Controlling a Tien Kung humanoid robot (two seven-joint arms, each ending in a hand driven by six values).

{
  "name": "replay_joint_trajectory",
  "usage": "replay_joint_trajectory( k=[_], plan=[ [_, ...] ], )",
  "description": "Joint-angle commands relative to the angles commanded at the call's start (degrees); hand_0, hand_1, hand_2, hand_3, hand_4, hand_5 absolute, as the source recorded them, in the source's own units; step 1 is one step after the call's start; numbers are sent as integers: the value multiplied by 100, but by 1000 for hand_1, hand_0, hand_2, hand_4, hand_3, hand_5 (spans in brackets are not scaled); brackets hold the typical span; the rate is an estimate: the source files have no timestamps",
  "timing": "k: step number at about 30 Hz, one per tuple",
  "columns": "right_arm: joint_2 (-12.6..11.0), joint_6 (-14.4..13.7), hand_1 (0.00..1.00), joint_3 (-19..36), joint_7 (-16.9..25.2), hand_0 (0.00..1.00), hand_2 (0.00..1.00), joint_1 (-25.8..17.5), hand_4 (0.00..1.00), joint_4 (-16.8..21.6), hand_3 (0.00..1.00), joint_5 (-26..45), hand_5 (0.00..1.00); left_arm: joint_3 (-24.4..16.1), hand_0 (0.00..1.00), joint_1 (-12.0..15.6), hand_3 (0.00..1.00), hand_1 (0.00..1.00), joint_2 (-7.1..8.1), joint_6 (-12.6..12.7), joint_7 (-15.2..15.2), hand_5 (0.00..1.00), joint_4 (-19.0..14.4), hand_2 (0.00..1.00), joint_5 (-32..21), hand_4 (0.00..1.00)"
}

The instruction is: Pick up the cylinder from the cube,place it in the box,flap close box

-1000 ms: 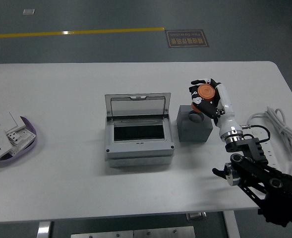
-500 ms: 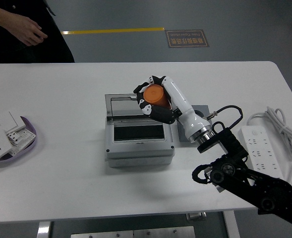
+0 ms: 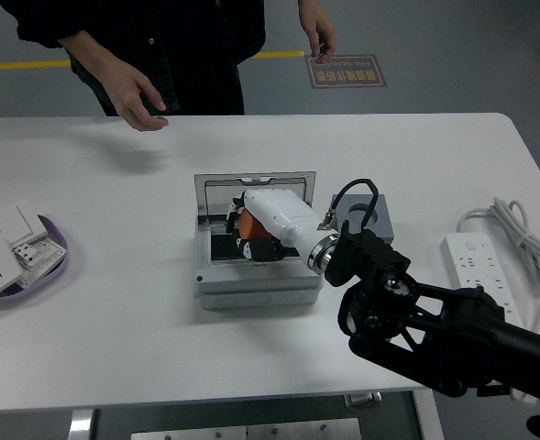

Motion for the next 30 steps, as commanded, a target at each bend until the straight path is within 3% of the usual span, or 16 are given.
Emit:
replay_joint_trajectory(
  k=[1,2,7,8,13,14,30],
  plan=[
    [12,17,201,-29,-99,26,348,11,2,-45,259,-93,2,7,595,11,638,620,4,3,0,231,5,612,-4,698],
    [21,20,384,-54,-165,268,433,21,58,-86,380,-148,2,18,595,21,638,620,8,7,-1,238,13,614,-13,698],
    [42,-41,384,-133,-266,268,433,61,58,-202,380,-208,2,52,595,40,638,620,23,19,-8,238,44,614,-51,698],
    [44,-57,617,-141,-266,677,603,66,531,-212,594,-204,2,52,595,38,639,620,23,18,-8,237,45,614,-52,698],
    [57,-129,617,-213,-238,677,603,91,531,-252,594,-151,2,38,595,16,639,620,10,9,-2,237,33,614,-27,698],
    [59,-138,630,-232,-231,720,638,96,500,-257,635,-134,130,37,595,12,638,621,8,7,-1,240,31,614,-24,698],
    [66,-301,625,-492,-102,730,640,177,491,-254,636,148,203,56,595,-12,637,621,4,9,5,239,30,614,-15,698]
  ],
)
